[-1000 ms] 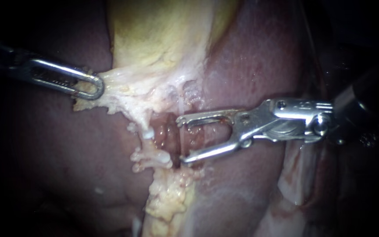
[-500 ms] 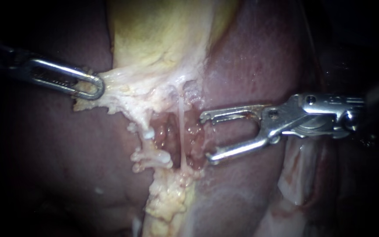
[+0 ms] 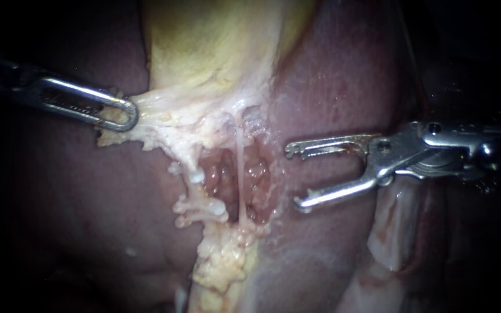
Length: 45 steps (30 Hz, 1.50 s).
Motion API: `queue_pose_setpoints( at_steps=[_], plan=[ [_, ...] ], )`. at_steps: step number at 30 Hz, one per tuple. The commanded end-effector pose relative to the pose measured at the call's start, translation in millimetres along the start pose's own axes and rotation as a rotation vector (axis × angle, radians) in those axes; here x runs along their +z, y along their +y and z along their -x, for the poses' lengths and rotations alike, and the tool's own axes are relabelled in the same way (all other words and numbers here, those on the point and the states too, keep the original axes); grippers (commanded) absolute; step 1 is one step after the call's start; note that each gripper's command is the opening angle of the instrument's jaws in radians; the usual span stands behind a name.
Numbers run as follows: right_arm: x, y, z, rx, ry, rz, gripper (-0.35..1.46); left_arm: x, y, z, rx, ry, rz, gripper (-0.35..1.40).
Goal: Going back third clip left tube
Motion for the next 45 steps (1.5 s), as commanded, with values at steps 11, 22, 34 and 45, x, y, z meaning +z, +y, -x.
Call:
queue_pose_setpoints(
  at_steps=[11, 22, 34, 45],
  plan=[
    [-0.5, -0.2, 0.1, 0.0, 0.0, -0.002, 0.5, 0.2, 0.0, -0.1, 0.0, 0.001, -0.001, -0.35],
    [-0.6, -0.1, 0.1, 0.001, 0.0, 0.002, 0.5, 2.1, -0.2, 0.1, 0.002, -0.001, -0.001, -0.35],
    [-0.5, -0.1, 0.1, 0.001, 0.0, 0.004, 0.5, 5.0, -0.3, -0.2, 0.003, 0.001, -0.013, -0.35],
    [-0.5, -0.1, 0.1, 0.001, 0.0, 0.005, 0.5, 6.0, -0.3, -0.2, 0.003, 0.003, -0.02, -0.35]
  ],
)
